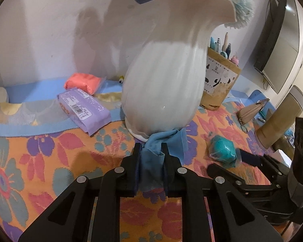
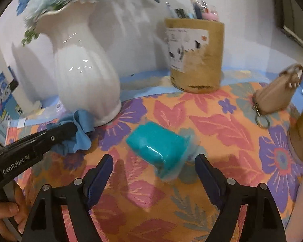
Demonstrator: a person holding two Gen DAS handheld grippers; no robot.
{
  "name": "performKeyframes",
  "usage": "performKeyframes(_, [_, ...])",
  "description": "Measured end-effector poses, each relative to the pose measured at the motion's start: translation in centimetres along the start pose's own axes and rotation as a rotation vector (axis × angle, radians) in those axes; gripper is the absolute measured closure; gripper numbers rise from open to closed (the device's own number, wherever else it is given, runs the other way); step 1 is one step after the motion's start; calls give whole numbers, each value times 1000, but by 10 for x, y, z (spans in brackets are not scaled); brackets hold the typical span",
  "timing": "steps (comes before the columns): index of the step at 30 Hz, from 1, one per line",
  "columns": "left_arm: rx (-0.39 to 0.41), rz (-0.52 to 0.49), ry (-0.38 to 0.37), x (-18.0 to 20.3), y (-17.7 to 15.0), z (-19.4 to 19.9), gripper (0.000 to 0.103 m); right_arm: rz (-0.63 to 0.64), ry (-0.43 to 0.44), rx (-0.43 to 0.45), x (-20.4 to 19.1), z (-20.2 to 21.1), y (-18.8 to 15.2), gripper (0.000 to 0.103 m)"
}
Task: Organize soft objects
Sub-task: 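Carry the blue cloth and teal bag over the glass bowl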
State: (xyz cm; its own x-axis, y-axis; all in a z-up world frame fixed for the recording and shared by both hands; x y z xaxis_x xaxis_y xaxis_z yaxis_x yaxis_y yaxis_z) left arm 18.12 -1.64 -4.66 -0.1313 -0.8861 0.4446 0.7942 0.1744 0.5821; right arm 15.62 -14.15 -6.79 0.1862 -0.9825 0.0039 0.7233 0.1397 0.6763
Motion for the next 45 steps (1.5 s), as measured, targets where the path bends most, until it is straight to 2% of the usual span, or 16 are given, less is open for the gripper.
performKeyframes(4, [1,20,-2,-3,0,0,88,88,-51,-19,-4,-12,10,23])
performKeyframes(5, [1,22,0,-4,0,0,88,92,-33,-39,-5,-17,9,41])
performKeyframes(7, [1,21,3,-4,0,0,88,76,-2,-21,-4,-15,10,50])
performKeyframes(10, [6,12,9,-2,0,1,88,25,6,36,8,-3,12,51])
performKeyframes(14, [14,7,26,-3,0,1,88,-22,71,103,17,11,14,51])
performKeyframes(16, [35,2,64,-4,1,3,88,-44,70,110,22,11,13,51])
performKeyframes(21, [65,-11,77,-3,4,6,88,-63,73,127,23,14,15,51])
performKeyframes(23, [96,12,69,-7,7,12,88,-57,78,162,17,20,17,51])
performKeyframes(26, [190,53,85,-16,13,30,88,-50,94,230,14,35,19,51])
performKeyframes(31, [290,49,103,-15,18,49,88,-68,82,295,19,49,22,51])
performKeyframes(33, [326,43,150,-15,19,56,88,-66,85,292,17,50,21,51])
performKeyframes(35, [327,58,252,-19,15,63,88,-69,62,266,18,51,15,51])
performKeyframes(36, [313,92,246,-18,12,66,88,-74,68,259,19,52,12,51])
performKeyframes(38, [312,127,172,-8,6,75,88,-90,108,259,23,60,5,51])
performKeyframes(41, [340,25,175,25,2,87,88,-91,123,296,34,83,2,51])
performKeyframes(45, [346,-19,115,68,0,93,88,-64,143,339,48,118,12,51])
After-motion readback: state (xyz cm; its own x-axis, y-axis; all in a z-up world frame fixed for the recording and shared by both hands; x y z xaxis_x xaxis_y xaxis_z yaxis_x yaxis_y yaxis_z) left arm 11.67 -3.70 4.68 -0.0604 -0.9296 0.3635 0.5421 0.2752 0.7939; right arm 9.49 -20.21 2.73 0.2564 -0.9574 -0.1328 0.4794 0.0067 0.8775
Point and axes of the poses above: each gripper's, at about its wrist camera, not at the fingertips, and z roughly against the way its jaws point, x to its right, y to its top, the point moved 9 cm from there along -z, roughly the way its jaws point, and after that the axes turned 10 degrees about z, right-handed, at the moved point
